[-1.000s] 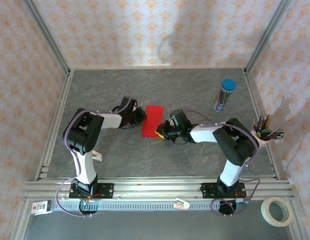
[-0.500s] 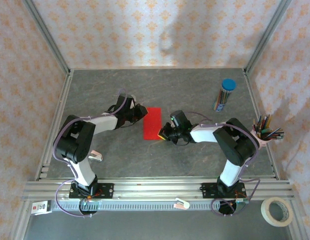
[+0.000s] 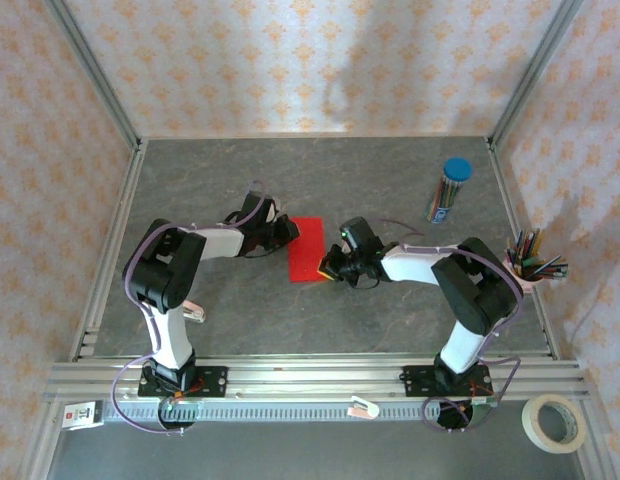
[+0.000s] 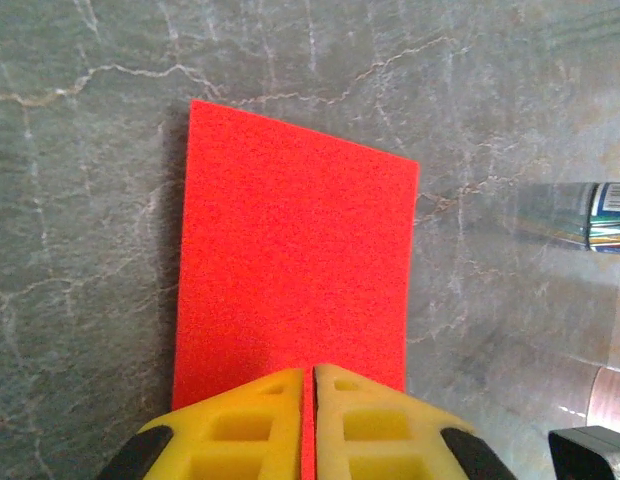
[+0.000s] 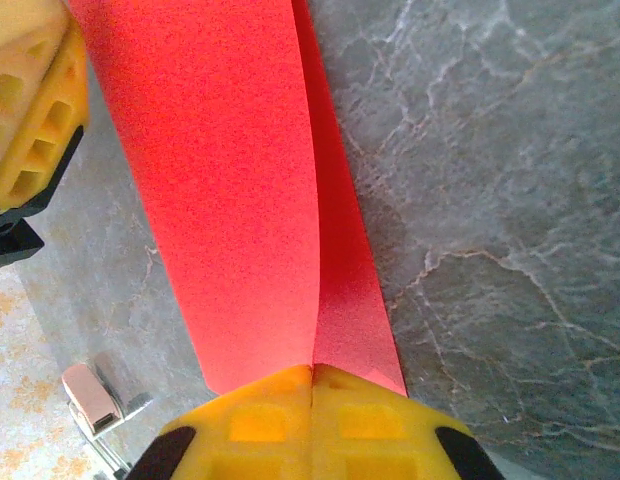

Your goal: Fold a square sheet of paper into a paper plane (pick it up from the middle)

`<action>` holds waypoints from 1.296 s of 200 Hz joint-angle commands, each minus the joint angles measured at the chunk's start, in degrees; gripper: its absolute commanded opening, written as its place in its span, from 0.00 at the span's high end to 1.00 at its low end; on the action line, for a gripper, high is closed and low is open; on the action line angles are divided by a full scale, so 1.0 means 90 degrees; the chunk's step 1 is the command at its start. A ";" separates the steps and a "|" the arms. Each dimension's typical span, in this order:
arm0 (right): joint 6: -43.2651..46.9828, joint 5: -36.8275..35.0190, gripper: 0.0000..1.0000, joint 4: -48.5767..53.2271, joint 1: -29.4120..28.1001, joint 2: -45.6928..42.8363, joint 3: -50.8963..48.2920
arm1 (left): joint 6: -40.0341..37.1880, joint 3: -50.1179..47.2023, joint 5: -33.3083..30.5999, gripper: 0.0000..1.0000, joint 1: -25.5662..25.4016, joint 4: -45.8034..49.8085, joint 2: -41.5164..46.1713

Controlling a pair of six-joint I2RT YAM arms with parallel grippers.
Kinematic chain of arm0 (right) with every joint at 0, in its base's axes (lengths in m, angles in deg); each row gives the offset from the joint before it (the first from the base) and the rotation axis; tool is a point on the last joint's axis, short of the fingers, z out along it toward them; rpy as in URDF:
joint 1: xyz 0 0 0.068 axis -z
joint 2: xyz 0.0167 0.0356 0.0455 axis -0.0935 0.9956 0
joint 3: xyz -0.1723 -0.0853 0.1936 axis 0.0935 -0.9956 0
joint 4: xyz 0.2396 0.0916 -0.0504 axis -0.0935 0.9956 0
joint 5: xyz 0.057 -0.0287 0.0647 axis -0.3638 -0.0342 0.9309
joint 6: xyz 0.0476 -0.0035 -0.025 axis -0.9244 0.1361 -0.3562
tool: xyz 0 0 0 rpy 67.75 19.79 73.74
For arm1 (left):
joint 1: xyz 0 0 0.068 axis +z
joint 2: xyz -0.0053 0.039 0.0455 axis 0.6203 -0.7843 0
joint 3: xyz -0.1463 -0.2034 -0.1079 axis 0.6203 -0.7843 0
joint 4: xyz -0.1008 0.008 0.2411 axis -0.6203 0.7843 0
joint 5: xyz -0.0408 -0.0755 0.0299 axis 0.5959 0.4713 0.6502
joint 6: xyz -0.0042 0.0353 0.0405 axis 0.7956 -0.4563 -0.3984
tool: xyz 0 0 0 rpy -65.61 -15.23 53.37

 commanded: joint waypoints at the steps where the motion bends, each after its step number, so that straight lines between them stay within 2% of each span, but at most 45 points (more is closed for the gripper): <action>1: 0.0120 0.0015 1.00 0.0098 0.0053 -0.0071 0.0211 | -0.0107 0.0009 -0.0201 0.89 -0.0078 0.0242 -0.0106; 45: 0.0131 0.0376 1.00 -0.0559 0.0024 0.0021 0.0287 | -0.0079 -0.0120 -0.0192 0.91 -0.0094 0.0307 -0.0424; 101: -0.0040 0.0469 1.00 -0.1212 -0.0142 0.0687 0.0866 | -0.0045 -0.0179 -0.0221 0.91 -0.0101 0.0297 -0.0446; 215: -0.0198 0.0167 1.00 -0.1399 -0.0181 0.1246 0.1012 | 0.0027 -0.0145 -0.0107 0.92 -0.0098 0.0273 -0.0239; 259: -0.0130 0.0043 1.00 -0.1139 -0.0181 0.1114 0.0944 | -0.0399 0.0512 -0.0220 0.91 -0.0013 0.0808 0.0184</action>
